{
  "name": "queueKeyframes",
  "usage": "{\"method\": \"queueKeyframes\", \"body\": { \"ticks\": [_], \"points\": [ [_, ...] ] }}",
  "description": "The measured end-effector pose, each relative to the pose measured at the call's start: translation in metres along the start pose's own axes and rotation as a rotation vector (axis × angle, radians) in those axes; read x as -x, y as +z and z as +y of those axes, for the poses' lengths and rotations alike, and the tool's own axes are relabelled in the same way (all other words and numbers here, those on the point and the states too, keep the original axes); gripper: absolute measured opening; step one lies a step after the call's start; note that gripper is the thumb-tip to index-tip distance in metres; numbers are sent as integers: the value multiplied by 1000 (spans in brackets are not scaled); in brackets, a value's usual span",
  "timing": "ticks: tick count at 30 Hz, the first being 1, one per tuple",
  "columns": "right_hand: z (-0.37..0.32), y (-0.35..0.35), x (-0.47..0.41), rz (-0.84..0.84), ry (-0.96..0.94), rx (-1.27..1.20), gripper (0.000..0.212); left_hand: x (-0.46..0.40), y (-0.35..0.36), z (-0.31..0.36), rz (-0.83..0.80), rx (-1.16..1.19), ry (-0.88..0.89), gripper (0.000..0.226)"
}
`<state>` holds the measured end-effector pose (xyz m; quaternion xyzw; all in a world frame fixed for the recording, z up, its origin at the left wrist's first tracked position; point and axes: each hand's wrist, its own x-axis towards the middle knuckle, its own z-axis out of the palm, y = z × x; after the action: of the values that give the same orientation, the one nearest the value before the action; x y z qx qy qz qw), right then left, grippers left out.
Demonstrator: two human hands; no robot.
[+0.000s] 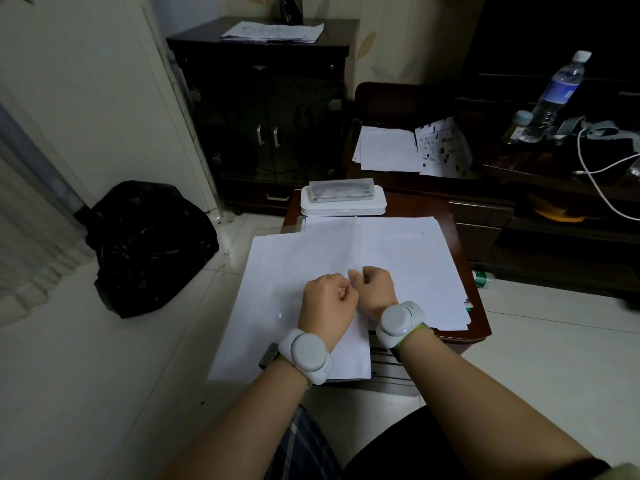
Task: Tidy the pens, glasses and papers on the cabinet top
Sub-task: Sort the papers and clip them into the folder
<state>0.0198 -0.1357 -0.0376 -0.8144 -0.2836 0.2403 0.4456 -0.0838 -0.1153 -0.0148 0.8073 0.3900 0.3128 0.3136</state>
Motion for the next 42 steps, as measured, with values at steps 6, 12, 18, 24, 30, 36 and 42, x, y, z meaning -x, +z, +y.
{"method": "queueKeyframes", "body": {
  "ticks": [6, 12, 18, 24, 30, 36, 42],
  "points": [
    [1, 6, -1, -61, -16, -51, 48, 1, -2, 1, 10, 23, 59, 14],
    [1, 11, -4, -116, -40, -54, 44, 1, -5, -1, 9, 79, 94, 12],
    [-2, 2, -3, -98, 69, -87, 47, 1, -5, 0, 14, 47, 90, 11],
    [18, -46, -13, 152, 158, 191, 26, 0, -2, 4, 16, 24, 87, 18],
    [31, -76, -10, 257, 395, 511, 63, 0, 0, 6, -10, 42, 49, 15],
    [32, -85, -7, 305, 500, 540, 88, 1, 2, 6, -17, 42, 48, 14],
    [33, -88, -4, 323, 522, 595, 96, 0, -2, 7, -38, 27, 49, 15]
  ]
}}
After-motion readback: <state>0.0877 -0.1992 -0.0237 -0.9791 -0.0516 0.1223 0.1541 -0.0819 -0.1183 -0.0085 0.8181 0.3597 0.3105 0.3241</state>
